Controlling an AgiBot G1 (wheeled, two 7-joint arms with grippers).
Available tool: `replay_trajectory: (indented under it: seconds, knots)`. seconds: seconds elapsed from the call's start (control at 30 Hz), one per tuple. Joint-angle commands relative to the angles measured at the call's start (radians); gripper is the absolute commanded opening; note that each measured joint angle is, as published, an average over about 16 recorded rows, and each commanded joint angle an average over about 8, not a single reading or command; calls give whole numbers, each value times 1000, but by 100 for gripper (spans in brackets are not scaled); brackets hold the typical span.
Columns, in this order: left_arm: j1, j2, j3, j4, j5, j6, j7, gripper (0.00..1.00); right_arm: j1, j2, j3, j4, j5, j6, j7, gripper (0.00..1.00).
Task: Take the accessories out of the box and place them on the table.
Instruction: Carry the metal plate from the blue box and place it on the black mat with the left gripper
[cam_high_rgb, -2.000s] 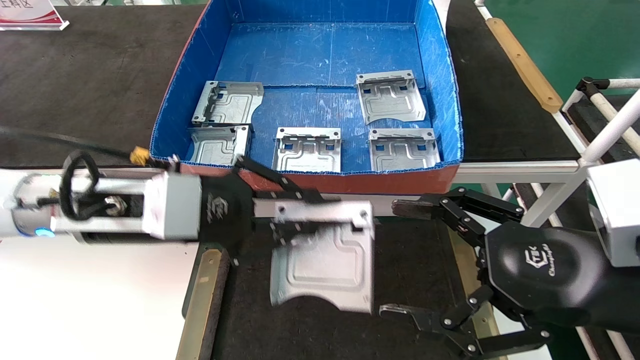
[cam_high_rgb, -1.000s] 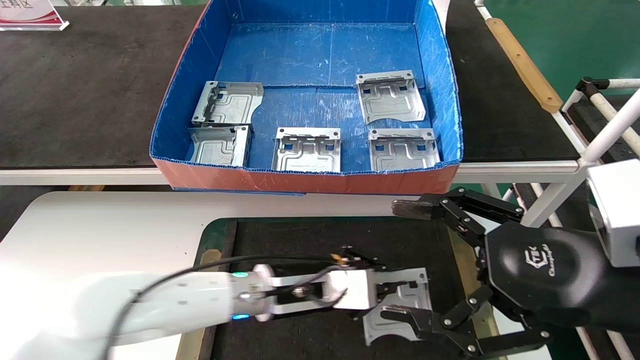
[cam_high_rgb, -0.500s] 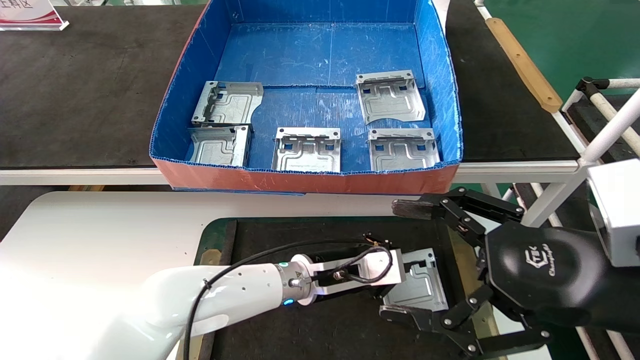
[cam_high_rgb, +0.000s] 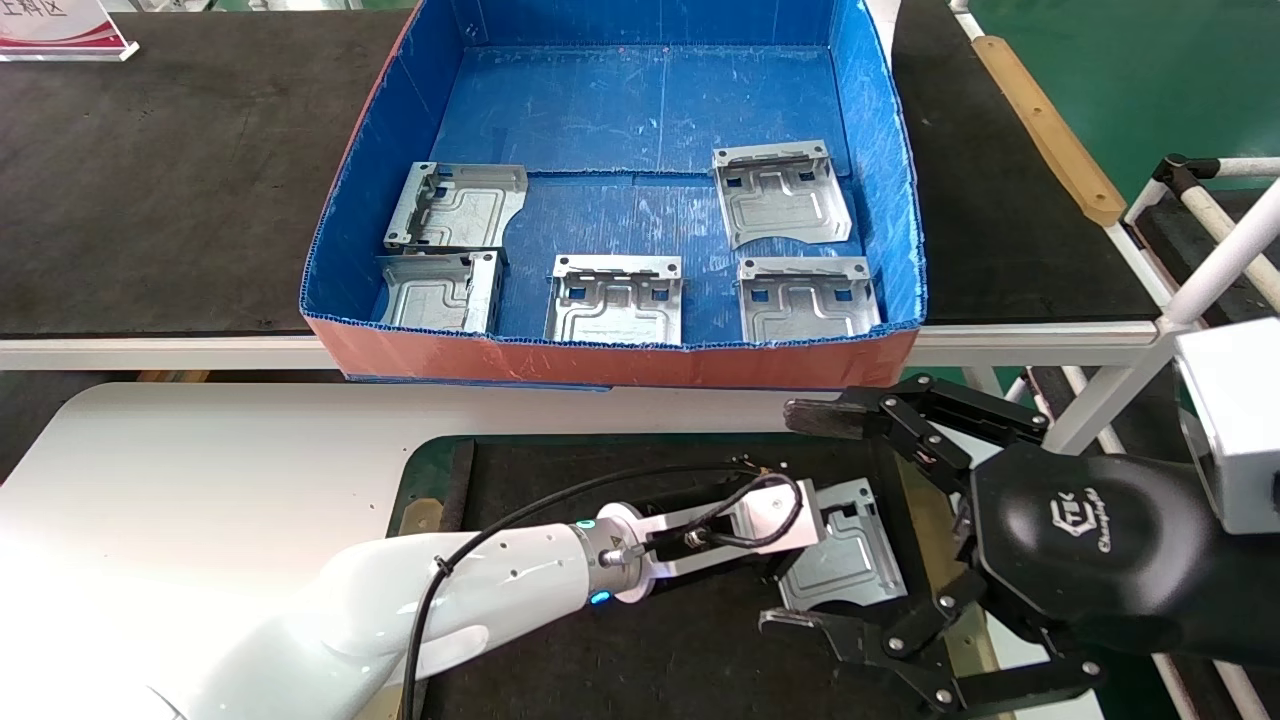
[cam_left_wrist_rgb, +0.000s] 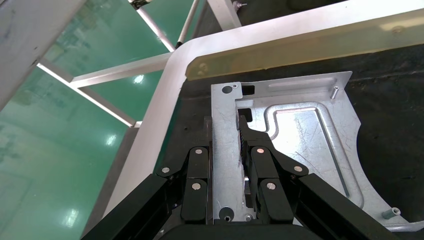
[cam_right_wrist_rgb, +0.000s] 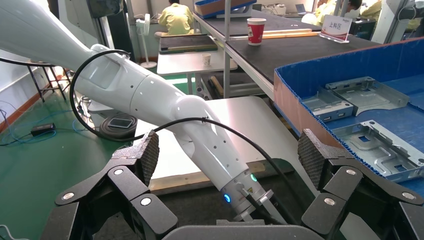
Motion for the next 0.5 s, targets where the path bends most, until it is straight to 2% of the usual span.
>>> replay_trajectory:
  seconds: [0.03, 0.33, 0.37, 0.5]
  knots:
    - [-6, 0, 33, -2, -32, -19, 6, 0, 0, 0, 0, 0, 0, 0, 0, 100]
    - [-28, 1, 132, -1, -149, -67, 49, 0, 0, 0, 0, 0, 0, 0, 0, 100]
    - [-31, 1, 141, 1, -162, -70, 52, 3, 0, 0, 0, 0, 0, 0, 0, 100]
    - [-41, 1, 169, 8, -202, -82, 57, 53, 0, 0, 0, 0, 0, 0, 0, 100]
